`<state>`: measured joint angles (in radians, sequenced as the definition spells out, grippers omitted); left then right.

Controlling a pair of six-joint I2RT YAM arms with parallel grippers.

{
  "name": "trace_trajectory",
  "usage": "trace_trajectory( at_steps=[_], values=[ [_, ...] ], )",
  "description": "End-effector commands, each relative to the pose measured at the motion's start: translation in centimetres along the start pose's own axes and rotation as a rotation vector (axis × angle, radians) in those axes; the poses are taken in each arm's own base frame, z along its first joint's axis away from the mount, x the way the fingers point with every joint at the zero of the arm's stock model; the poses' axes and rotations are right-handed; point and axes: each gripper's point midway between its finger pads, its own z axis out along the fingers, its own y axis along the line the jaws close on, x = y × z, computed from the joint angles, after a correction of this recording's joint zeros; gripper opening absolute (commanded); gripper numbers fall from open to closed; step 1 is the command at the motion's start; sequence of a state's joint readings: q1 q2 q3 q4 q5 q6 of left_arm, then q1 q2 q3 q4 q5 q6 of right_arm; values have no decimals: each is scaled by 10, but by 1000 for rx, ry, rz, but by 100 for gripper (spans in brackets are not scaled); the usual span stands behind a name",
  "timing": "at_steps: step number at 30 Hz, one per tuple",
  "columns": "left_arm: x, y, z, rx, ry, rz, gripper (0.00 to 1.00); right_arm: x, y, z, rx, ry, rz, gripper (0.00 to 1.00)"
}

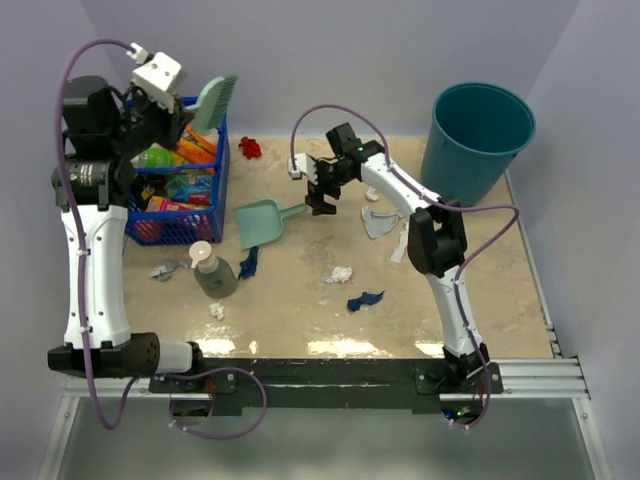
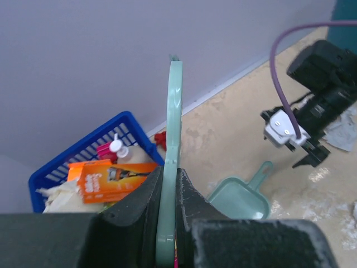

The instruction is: Sweep away the paper scraps from the table

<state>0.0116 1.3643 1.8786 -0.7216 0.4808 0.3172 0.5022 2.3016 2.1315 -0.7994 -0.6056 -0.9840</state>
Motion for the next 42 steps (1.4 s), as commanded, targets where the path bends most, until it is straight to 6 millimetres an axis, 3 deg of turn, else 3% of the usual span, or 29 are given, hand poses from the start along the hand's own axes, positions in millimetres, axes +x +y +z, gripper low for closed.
trace_trajectory(
  at_steps=[1, 2, 4, 5, 10, 16, 23, 28, 37, 42],
  values=[
    [9, 37, -25, -97, -27, -120, 0, -17, -11, 5, 48, 3, -120, 94],
    [23, 48, -32, -126, -15, -185, 0, -20, -18, 14, 73, -17, -123, 95],
    [21, 43, -42, -105, -43, -202, 0, -21, -21, 24, 83, -31, -87, 95],
    [30, 42, -43, -99, -32, -219, 0, -23, -24, 29, 86, -37, -86, 95],
    [28, 29, -48, -40, -53, -235, 0, -19, -18, 48, 50, -33, -99, 95],
    [20, 32, -56, -55, -81, -241, 0, -6, -6, 74, 19, -21, -20, 90],
    [31, 17, -64, -8, -81, -260, 0, -10, -6, 79, 13, -22, -64, 82],
    [35, 17, -62, 1, -82, -285, 0, -5, 9, 82, -29, 25, -76, 66],
    [36, 19, -54, 29, -111, -303, 0, -5, 30, 65, -71, 59, 24, 42],
    [20, 16, -54, 42, -207, -282, 0, -8, 34, 52, -49, 76, 126, 20]
  ],
)
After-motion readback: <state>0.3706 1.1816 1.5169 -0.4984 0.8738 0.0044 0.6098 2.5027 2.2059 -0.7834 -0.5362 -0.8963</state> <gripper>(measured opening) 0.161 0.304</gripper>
